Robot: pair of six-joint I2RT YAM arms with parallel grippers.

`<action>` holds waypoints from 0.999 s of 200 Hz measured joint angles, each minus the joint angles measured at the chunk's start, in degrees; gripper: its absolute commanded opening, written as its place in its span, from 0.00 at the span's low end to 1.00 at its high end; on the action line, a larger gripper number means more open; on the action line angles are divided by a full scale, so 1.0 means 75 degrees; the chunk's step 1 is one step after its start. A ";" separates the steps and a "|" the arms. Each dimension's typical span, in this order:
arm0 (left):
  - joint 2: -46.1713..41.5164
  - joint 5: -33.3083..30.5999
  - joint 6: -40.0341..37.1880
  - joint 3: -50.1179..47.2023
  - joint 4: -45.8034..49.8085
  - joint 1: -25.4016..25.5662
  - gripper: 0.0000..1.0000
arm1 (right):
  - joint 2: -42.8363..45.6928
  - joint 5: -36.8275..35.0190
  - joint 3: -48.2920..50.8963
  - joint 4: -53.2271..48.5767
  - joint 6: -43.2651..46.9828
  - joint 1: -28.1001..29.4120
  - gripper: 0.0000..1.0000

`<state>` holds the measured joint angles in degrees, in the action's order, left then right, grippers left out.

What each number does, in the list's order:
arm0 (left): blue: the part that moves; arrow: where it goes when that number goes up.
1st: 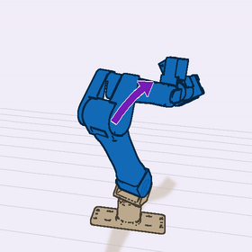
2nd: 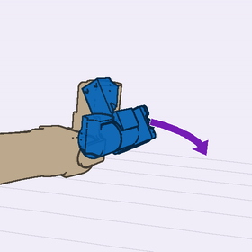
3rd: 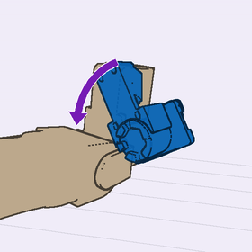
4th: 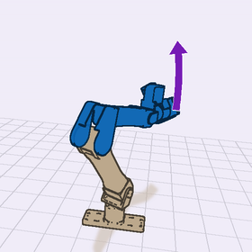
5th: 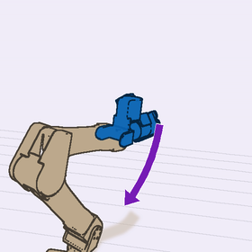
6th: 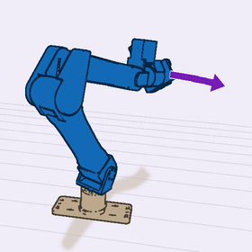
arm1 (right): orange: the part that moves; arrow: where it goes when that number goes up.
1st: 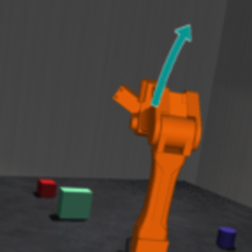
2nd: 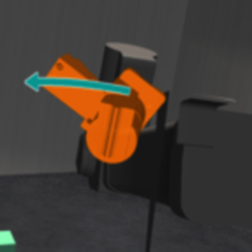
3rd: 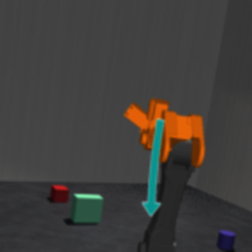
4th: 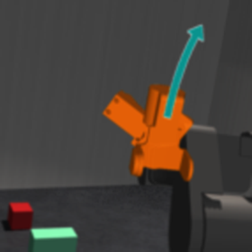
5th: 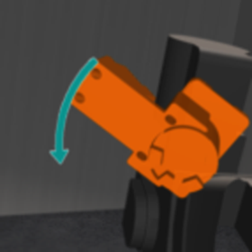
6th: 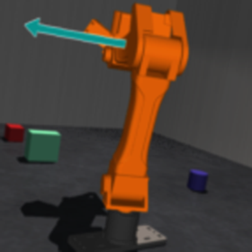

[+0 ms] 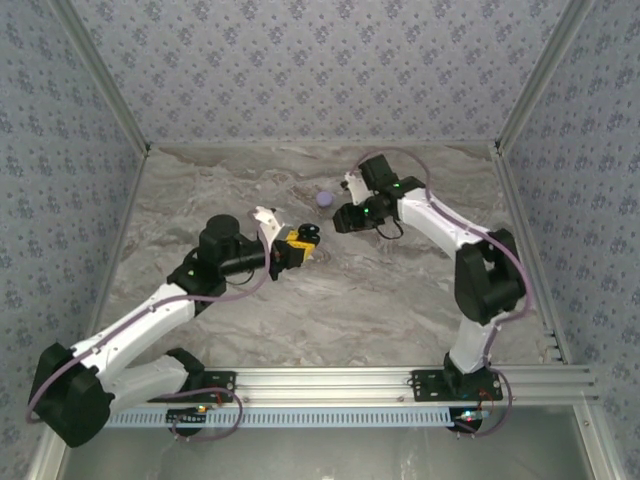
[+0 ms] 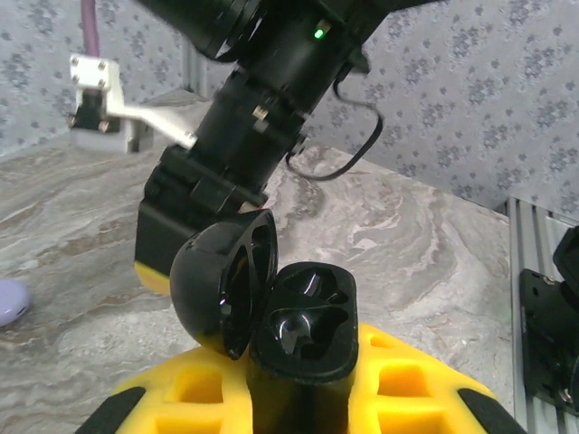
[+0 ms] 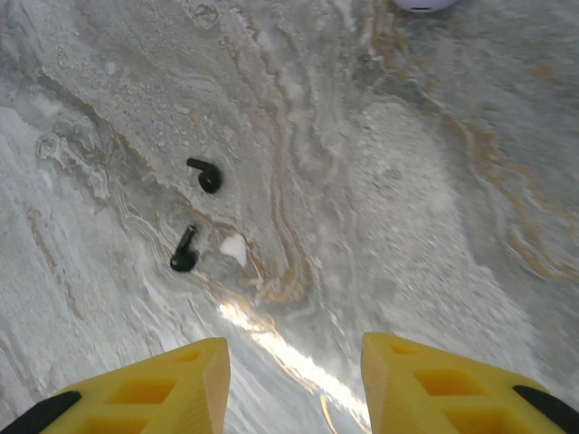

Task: Insert the wireless bluetooth earbuds into the charging case

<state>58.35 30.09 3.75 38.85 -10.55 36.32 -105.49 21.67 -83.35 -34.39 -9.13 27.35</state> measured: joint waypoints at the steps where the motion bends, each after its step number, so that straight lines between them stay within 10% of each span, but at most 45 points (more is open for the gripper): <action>1: -0.0012 -0.0015 0.0006 -0.0006 0.0009 0.0000 0.18 | -0.0026 0.0006 -0.0020 0.0000 -0.0009 0.0006 0.44; 200: -0.1169 -0.0708 0.0256 -0.0361 0.0994 0.0006 0.19 | -0.3392 -0.0772 -0.3118 -0.0653 -0.0906 0.1562 0.42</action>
<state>49.58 24.77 5.67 36.14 -3.09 36.36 -130.93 15.88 -106.74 -39.29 -15.92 39.07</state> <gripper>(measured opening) 0.193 0.425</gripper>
